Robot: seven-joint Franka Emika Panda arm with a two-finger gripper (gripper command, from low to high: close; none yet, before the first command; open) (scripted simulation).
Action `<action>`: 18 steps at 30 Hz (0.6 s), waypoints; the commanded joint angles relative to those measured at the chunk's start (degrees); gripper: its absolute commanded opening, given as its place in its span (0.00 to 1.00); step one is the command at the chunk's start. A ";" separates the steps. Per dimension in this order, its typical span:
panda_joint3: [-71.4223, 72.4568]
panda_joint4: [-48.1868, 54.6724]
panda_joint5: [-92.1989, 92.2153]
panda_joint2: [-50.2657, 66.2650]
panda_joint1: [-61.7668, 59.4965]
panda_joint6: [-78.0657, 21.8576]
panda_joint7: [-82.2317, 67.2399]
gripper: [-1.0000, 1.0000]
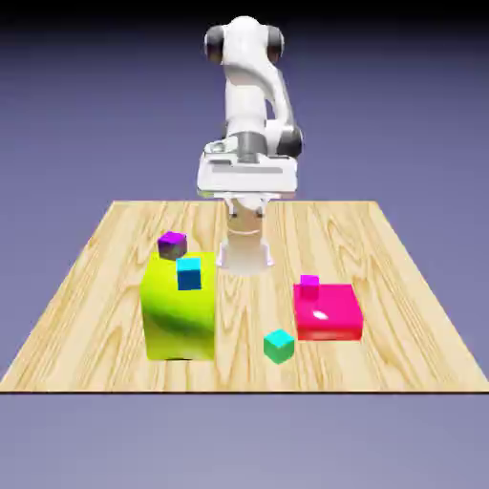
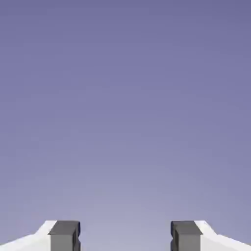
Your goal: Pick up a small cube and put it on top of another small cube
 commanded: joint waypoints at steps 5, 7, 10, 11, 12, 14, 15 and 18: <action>8.26 9.88 4.93 10.37 -6.57 -10.05 9.08 0.50; 11.57 13.82 6.90 14.53 -9.20 -14.07 12.71 0.50; 14.88 16.75 9.12 20.76 -12.26 -18.63 18.03 0.50; 15.71 17.22 9.73 22.83 -13.13 -19.90 19.78 0.50; 16.53 17.69 10.35 24.91 -14.00 -21.16 21.53 0.50; 18.18 18.62 11.58 29.06 -15.75 -23.70 25.03 0.50; 19.01 19.09 12.19 31.14 -16.62 -24.97 26.78 0.50; 21.49 20.49 14.04 37.37 -19.23 -28.78 32.03 0.50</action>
